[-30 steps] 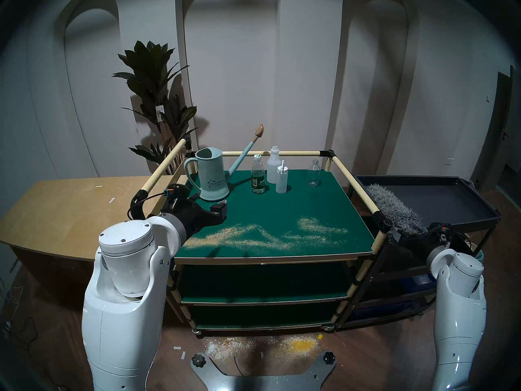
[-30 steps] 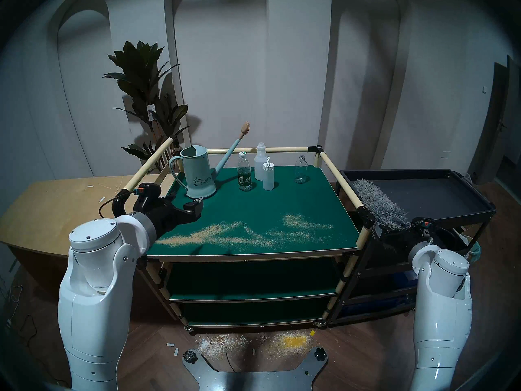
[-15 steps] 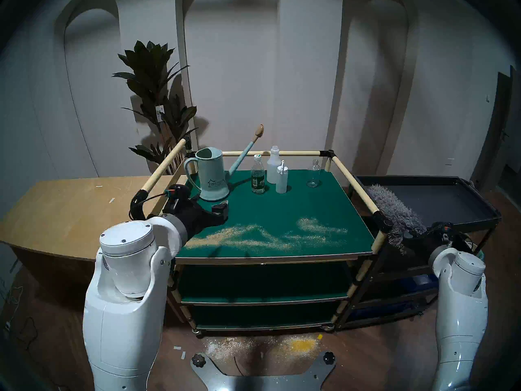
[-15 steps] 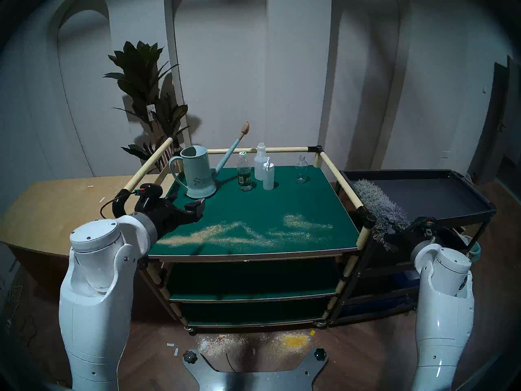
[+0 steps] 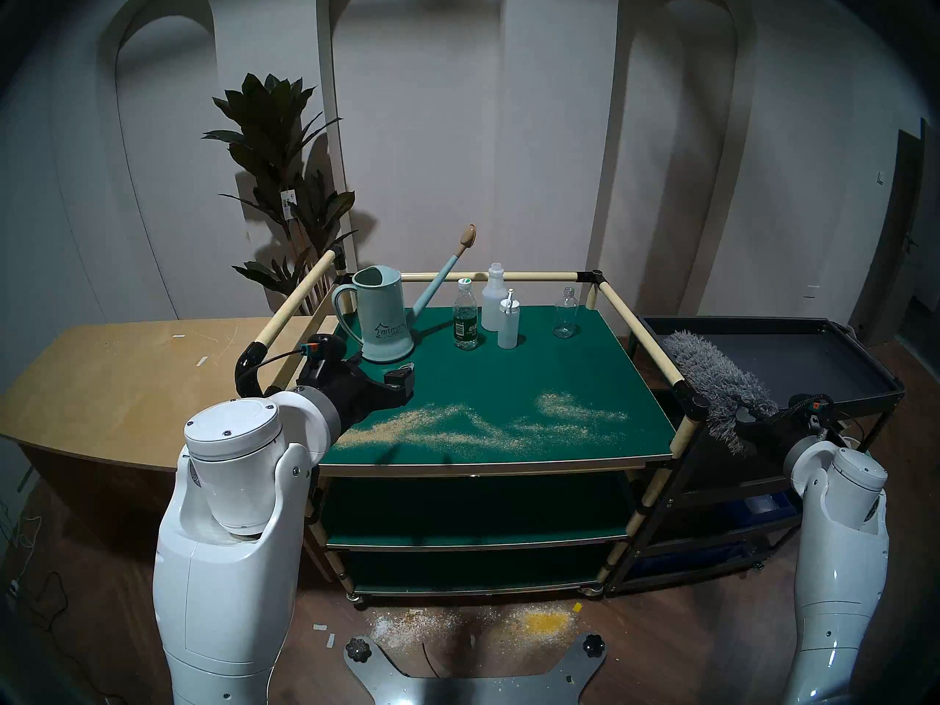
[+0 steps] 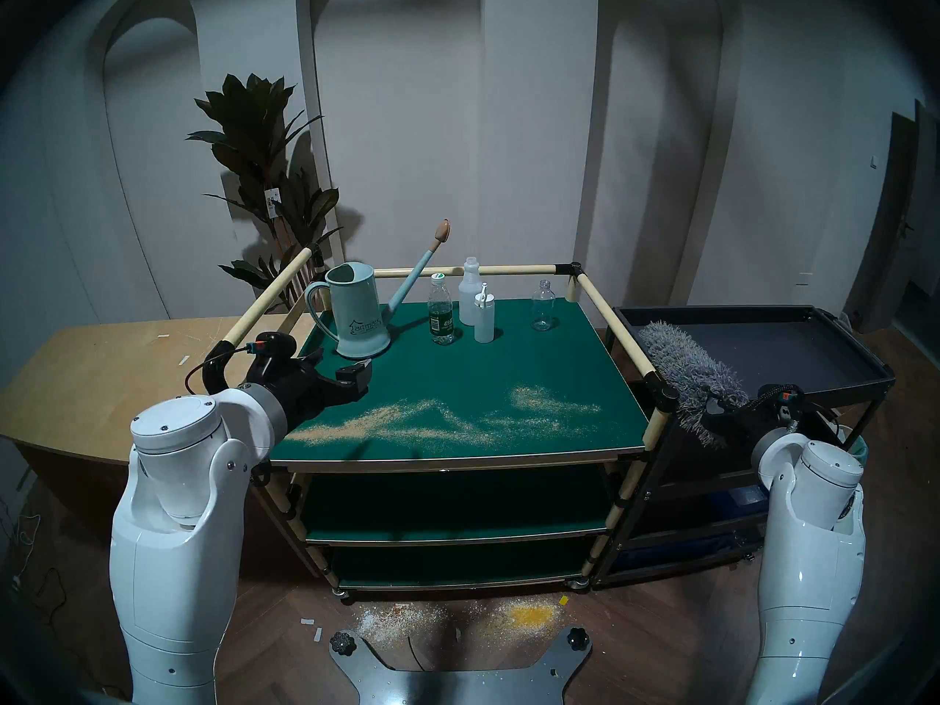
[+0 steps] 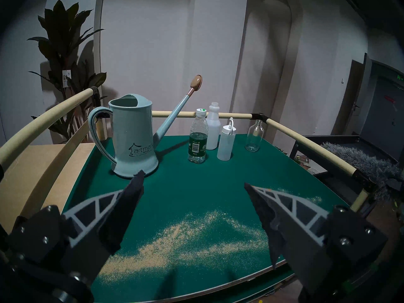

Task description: Dust the shelf with the duster

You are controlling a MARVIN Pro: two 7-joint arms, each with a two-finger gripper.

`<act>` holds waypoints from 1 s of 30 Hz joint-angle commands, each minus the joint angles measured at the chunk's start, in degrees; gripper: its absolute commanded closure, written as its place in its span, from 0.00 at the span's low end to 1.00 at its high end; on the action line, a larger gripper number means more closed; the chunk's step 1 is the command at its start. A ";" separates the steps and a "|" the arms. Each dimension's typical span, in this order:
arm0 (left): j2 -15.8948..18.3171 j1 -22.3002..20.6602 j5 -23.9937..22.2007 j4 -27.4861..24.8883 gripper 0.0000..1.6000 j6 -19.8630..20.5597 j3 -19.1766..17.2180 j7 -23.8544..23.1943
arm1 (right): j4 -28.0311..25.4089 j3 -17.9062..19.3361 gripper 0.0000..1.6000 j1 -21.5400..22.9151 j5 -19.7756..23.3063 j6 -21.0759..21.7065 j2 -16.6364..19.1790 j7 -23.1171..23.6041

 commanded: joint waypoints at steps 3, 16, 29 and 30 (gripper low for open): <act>-0.35 -2.00 -0.08 0.18 0.00 -1.01 -0.13 0.01 | -6.51 2.86 1.00 2.29 3.14 1.65 0.40 1.44; -2.09 -2.20 0.44 0.32 0.00 -3.60 -3.12 2.22 | -14.59 -0.71 1.00 3.39 7.76 6.54 -1.96 5.19; -1.99 1.07 -0.88 -1.01 0.00 -9.98 -7.43 1.30 | -16.91 -11.44 1.00 -4.22 0.29 -1.63 -4.87 4.52; -2.00 1.30 -1.03 -0.98 0.00 -10.28 -7.71 1.16 | -16.62 -12.31 1.00 -5.01 -0.78 -3.00 -5.12 4.26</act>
